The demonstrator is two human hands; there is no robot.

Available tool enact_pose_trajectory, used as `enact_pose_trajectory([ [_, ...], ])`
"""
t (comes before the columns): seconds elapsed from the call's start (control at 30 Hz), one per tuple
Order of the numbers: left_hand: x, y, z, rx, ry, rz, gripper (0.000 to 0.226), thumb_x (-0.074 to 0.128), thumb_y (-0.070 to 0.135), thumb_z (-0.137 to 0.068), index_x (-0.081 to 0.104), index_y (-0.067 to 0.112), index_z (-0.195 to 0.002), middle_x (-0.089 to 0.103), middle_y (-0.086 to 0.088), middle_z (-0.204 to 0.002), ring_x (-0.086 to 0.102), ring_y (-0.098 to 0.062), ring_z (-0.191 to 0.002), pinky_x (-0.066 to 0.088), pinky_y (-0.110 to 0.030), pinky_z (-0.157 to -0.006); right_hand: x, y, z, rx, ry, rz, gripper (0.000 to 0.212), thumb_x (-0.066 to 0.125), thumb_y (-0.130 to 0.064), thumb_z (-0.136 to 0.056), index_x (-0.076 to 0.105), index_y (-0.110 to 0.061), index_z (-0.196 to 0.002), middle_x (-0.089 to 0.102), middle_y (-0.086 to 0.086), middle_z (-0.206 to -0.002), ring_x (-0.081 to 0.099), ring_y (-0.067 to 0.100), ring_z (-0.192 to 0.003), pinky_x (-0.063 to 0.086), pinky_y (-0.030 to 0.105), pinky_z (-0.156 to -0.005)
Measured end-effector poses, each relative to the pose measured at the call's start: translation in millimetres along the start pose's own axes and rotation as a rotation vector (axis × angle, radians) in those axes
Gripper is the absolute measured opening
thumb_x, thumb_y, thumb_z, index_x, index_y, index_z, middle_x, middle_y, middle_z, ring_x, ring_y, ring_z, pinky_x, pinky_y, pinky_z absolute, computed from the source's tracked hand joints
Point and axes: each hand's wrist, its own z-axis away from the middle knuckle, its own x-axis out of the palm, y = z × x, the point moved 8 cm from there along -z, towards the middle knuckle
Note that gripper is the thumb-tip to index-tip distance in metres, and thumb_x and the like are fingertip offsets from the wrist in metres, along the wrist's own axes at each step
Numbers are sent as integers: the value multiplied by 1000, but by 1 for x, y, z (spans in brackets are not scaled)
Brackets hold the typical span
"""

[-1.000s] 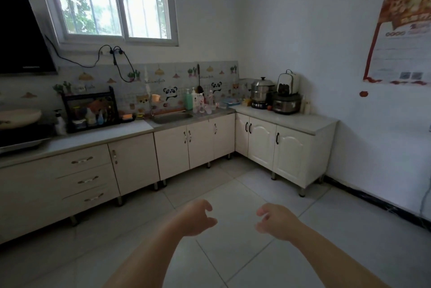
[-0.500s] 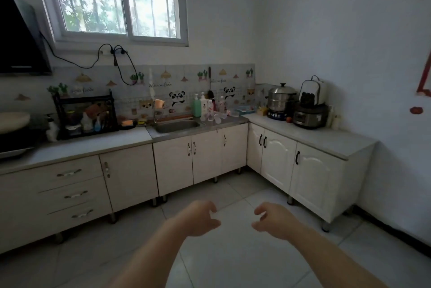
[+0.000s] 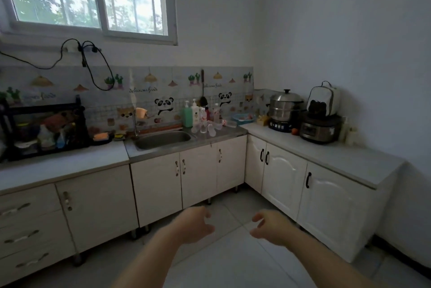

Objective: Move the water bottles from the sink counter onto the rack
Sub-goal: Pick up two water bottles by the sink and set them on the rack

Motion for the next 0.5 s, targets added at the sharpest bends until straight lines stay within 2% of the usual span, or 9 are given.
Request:
enact_pose_trajectory([
  [0.07,-22,-1,-43,16,4,-20,46,53,32,-91,43,13,-132,50,-9,-133,49,-25,-119,40,-31,-98,-15,-11,-43,-5,17,20,49,62,-29,-85,49,-14,-130,54,6,-131,55,19,-114,44,25,-87],
  [0.13,-42,0,-83,21,-2,-14,40,51,26,-92,47,8,-127,53,-11,-118,52,-25,-108,41,-29,-90,-26,-19,-81,-7,22,21,49,63,-29,-84,49,-15,-130,54,7,-131,53,20,-117,44,25,-91],
  [0.2,-54,2,-124,24,-7,0,24,51,22,-91,53,6,-108,47,-9,-99,47,-20,-91,36,-25,-78,-35,-21,-117,3,13,14,48,64,-28,-84,50,-15,-128,55,7,-129,54,20,-115,44,27,-92],
  [0.27,-59,4,-158,27,-24,2,10,52,21,-91,45,14,-92,43,-5,-94,43,-19,-86,33,-24,-75,-46,-17,-150,21,18,5,48,65,-27,-82,52,-16,-127,55,7,-128,55,19,-113,46,27,-90],
  [0.37,-67,6,-212,34,-32,4,20,55,22,-89,41,23,-75,43,-6,-94,43,-18,-85,32,-24,-75,-64,-10,-206,28,42,-7,48,66,-29,-81,53,-16,-126,55,6,-129,55,19,-113,47,28,-93],
  [0.4,-71,5,-233,19,-26,3,16,55,23,-89,45,24,-77,46,-8,-97,46,-19,-88,34,-25,-77,-69,-8,-226,25,40,-9,49,66,-29,-81,52,-16,-126,54,6,-129,55,18,-113,47,28,-91],
  [0.43,-75,6,-250,24,-26,-1,5,56,25,-89,52,22,-89,50,-9,-103,50,-20,-94,38,-25,-81,-74,-7,-247,21,36,-17,49,66,-30,-82,52,-16,-127,54,6,-130,55,17,-112,47,26,-89],
  [0.5,-83,3,-290,1,-10,4,37,57,30,-89,50,17,-123,54,-8,-122,54,-23,-111,44,-29,-94,-82,-4,-290,10,23,-44,50,66,-30,-83,51,-16,-128,53,5,-132,54,16,-109,45,23,-86],
])
